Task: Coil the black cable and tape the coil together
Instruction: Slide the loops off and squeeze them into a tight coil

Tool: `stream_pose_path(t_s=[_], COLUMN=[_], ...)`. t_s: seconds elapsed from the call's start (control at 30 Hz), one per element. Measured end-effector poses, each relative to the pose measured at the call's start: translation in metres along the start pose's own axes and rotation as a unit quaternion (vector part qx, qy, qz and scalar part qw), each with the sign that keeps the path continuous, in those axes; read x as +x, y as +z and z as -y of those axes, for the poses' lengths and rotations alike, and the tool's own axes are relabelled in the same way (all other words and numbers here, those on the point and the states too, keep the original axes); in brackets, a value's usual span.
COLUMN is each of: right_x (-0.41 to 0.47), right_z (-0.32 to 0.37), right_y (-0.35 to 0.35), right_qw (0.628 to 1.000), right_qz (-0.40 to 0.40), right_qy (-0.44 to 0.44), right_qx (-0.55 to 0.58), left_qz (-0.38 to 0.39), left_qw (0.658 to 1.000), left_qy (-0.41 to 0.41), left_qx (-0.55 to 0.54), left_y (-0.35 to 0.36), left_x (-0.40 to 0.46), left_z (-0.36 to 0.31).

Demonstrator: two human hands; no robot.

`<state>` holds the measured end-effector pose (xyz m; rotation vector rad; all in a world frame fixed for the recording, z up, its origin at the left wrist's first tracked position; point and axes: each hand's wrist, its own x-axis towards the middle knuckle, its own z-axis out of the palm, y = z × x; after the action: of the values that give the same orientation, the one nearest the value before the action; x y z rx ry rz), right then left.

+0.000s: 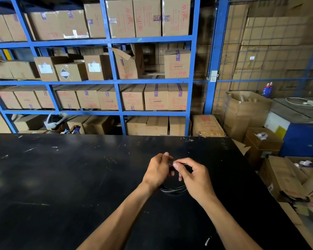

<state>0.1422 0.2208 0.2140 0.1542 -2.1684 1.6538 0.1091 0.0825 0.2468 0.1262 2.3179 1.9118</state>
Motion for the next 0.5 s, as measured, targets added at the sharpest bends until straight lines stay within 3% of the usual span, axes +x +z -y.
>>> stream_pose_path(t_s=[0.07,0.17,0.33,0.5], right_x=[0.002,0.008,0.016,0.008], right_z=[-0.003,-0.006,-0.018,-0.026], right_y=[0.0,-0.003,-0.004,-0.005], right_qw=[1.0,0.999,0.997,0.992], right_qz=[-0.007,-0.014,0.012,0.047], right_qy=[0.022,0.031,0.07,0.063], right_qx=[0.014,0.013,-0.019,-0.099], left_qz=[0.056,0.111,0.104,0.12], left_qw=[0.997,0.994,0.992,0.991], left_qy=[-0.025,0.003,0.069,0.055], left_qx=[-0.038,-0.009,0.027,0.029], left_y=[-0.003,-0.01,-0.01,-0.013], left_x=[-0.002,-0.006,-0.01,-0.001], left_z=[-0.005,-0.009,0.0,0.013])
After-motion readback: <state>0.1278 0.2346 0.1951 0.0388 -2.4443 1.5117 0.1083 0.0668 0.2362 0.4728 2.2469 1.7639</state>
